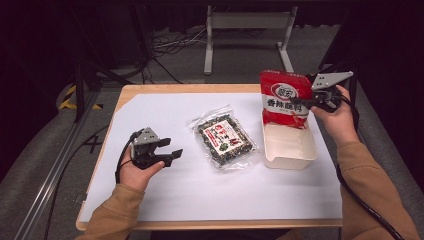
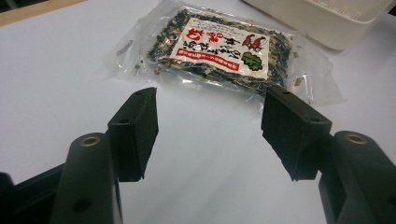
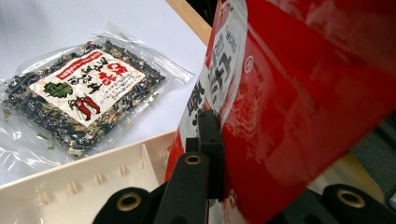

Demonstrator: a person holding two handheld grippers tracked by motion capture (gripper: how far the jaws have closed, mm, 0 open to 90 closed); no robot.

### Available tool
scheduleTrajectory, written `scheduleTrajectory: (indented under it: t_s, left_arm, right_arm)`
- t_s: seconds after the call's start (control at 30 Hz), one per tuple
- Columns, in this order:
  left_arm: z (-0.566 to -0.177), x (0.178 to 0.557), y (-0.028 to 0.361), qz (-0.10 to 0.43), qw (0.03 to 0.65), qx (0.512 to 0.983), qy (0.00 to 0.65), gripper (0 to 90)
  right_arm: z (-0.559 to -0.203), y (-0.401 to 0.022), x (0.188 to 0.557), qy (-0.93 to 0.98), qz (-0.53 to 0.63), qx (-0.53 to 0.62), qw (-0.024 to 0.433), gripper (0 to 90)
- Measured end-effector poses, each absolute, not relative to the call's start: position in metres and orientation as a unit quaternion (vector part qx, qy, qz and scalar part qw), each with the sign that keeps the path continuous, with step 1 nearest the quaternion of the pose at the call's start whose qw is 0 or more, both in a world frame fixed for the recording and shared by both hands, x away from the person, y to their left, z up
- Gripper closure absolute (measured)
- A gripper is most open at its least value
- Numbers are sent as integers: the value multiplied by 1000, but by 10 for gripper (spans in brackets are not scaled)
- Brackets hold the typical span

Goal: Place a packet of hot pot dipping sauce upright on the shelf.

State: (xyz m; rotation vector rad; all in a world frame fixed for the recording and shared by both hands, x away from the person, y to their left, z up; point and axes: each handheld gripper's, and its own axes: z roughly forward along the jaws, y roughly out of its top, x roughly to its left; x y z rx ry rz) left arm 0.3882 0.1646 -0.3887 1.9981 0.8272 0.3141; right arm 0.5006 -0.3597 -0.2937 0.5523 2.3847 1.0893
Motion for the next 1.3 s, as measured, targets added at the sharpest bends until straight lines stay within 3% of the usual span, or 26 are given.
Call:
scheduleTrajectory:
  t_s: [0.33, 0.6, 1.3]
  left_arm:
    - [-390, 389, 165, 126, 460, 812, 336, 372]
    - [-390, 389, 164, 124, 460, 812, 338, 371]
    - [-391, 389, 162, 121, 455, 815, 337, 368]
  right_arm:
    - [-300, -354, 503, 859, 411, 204, 227, 836]
    - [-305, -360, 501, 861, 402, 221, 219, 883]
    - [-330, -385, 498, 849, 381, 299, 213, 888]
